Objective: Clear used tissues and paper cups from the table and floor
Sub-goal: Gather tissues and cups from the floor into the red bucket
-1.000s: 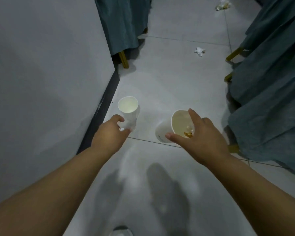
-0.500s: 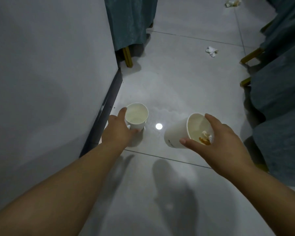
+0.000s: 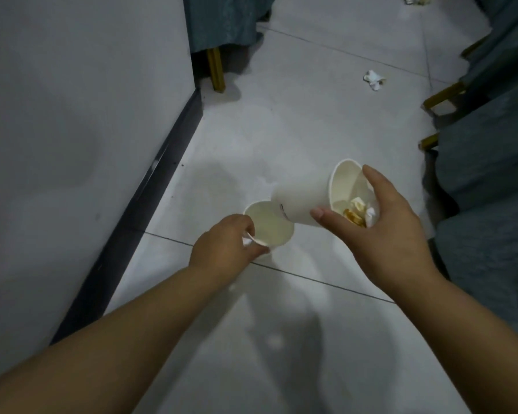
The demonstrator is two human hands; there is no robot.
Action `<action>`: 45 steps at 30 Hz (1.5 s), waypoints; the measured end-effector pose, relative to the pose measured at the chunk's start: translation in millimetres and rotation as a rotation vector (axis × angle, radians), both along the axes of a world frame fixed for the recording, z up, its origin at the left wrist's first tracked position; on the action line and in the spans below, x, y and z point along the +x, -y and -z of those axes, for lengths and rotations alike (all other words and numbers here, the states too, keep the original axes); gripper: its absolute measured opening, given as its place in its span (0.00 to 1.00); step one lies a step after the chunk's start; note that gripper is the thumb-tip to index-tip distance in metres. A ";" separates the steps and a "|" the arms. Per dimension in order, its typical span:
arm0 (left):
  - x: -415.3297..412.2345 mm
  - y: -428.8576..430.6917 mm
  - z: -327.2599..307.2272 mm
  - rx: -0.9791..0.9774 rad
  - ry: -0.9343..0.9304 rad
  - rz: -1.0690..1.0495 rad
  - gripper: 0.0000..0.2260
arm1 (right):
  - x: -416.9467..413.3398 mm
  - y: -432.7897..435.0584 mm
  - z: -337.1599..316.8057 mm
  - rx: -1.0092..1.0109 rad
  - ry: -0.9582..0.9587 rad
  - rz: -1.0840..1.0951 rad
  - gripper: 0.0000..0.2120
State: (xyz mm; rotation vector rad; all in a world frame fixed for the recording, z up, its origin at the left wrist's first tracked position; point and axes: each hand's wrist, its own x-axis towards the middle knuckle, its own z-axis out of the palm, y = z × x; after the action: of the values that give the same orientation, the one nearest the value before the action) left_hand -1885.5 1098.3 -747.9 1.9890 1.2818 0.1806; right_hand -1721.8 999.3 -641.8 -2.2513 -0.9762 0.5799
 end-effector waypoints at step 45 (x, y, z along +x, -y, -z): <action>79.2 51.3 -260.4 -0.145 -0.100 -0.122 0.16 | 63.8 83.5 -169.3 0.066 -0.317 0.135 0.10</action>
State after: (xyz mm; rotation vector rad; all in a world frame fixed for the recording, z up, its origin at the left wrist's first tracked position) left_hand -1806.3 1047.1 -487.4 1.8176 1.4398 0.0451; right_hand -1658.0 915.7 -472.5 -2.0668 -0.6696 0.8023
